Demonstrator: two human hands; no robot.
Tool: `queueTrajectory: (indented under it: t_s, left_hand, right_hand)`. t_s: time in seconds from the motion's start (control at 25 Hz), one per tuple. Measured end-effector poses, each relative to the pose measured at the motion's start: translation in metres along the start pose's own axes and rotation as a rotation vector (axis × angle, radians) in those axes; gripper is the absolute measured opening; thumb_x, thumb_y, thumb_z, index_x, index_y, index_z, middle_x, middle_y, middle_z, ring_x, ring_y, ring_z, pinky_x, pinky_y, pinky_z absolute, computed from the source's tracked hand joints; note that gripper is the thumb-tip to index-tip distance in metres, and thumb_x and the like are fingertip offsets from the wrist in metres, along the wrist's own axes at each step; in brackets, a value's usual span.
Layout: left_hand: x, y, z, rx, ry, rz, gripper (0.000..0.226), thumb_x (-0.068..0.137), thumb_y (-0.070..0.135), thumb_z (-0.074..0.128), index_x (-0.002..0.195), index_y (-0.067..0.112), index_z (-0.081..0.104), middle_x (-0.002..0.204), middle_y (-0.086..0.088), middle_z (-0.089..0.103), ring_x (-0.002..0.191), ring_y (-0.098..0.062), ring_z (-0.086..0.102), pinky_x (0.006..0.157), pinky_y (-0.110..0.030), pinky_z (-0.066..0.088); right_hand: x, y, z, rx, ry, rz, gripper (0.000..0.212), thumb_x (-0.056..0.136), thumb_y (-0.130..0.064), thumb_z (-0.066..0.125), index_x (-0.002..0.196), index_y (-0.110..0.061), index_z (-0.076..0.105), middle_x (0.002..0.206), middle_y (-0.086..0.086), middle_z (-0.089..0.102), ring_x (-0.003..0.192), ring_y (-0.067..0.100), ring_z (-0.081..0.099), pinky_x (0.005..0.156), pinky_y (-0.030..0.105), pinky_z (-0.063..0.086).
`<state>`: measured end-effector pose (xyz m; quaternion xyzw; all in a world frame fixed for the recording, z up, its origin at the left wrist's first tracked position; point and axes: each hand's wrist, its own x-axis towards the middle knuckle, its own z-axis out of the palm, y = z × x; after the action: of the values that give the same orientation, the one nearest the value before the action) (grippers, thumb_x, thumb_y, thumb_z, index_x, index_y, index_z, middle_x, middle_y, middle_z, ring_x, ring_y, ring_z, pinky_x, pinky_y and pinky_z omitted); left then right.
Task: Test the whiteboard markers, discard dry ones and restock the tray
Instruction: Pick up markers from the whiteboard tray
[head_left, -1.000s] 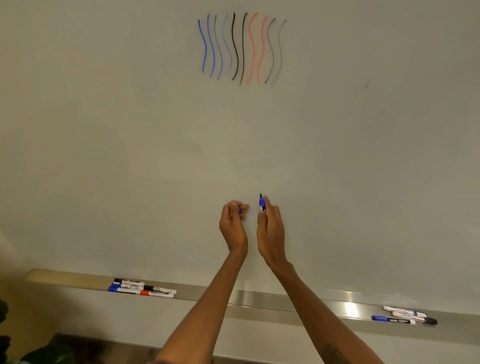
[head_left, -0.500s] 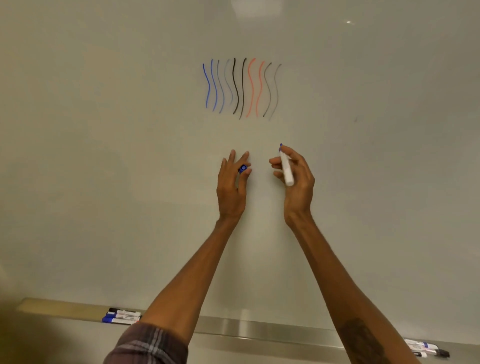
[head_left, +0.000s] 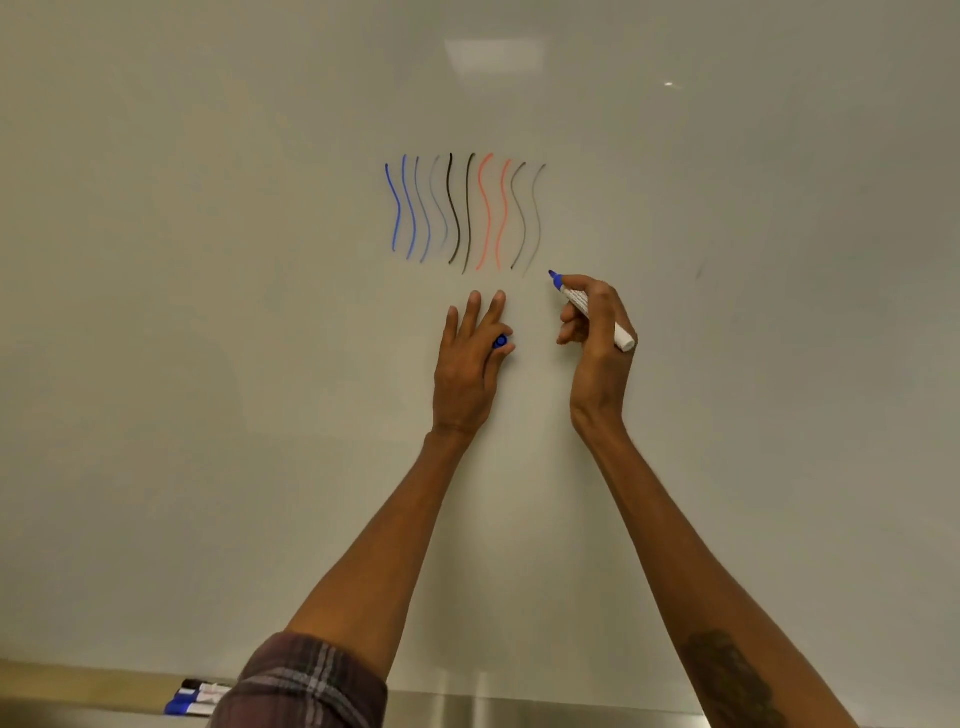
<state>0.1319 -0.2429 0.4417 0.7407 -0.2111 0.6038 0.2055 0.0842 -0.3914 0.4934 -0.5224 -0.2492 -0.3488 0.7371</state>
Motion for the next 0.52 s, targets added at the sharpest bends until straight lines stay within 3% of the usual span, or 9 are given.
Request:
queueTrajectory:
  t_s: [0.12, 0.24, 0.52]
  left_hand:
    - [-0.002, -0.004, 0.003, 0.055, 0.026, 0.012, 0.027, 0.101, 0.022, 0.05, 0.118, 0.006, 0.064, 0.148, -0.007, 0.049, 0.147, -0.023, 0.029, 0.124, -0.041, 0.017]
    - [-0.002, -0.003, 0.004, 0.058, 0.039, 0.016, 0.032, 0.1, 0.026, 0.049, 0.121, 0.006, 0.064, 0.147, -0.008, 0.05, 0.146, -0.024, 0.031, 0.124, -0.04, 0.018]
    - [-0.003, -0.005, 0.006, 0.069, 0.059, -0.011, 0.043, 0.103, 0.031, 0.045, 0.132, 0.003, 0.059, 0.146, -0.009, 0.052, 0.145, -0.023, 0.032, 0.124, -0.038, 0.018]
  right_hand:
    - [0.018, -0.006, 0.008, -0.071, 0.025, -0.109, 0.024, 0.099, -0.017, 0.052, 0.116, -0.005, 0.065, 0.096, 0.003, 0.067, 0.08, 0.016, 0.063, 0.07, 0.023, 0.053]
    - [0.037, -0.011, 0.015, -0.189, 0.057, -0.255, 0.026, 0.096, -0.016, 0.061, 0.12, -0.007, 0.064, 0.106, -0.006, 0.068, 0.092, 0.007, 0.066, 0.079, 0.023, 0.056]
    - [0.063, -0.008, 0.028, -0.424, 0.098, -0.494, 0.034, 0.096, -0.023, 0.06, 0.122, -0.003, 0.066, 0.11, 0.007, 0.072, 0.095, 0.016, 0.068, 0.083, 0.034, 0.059]
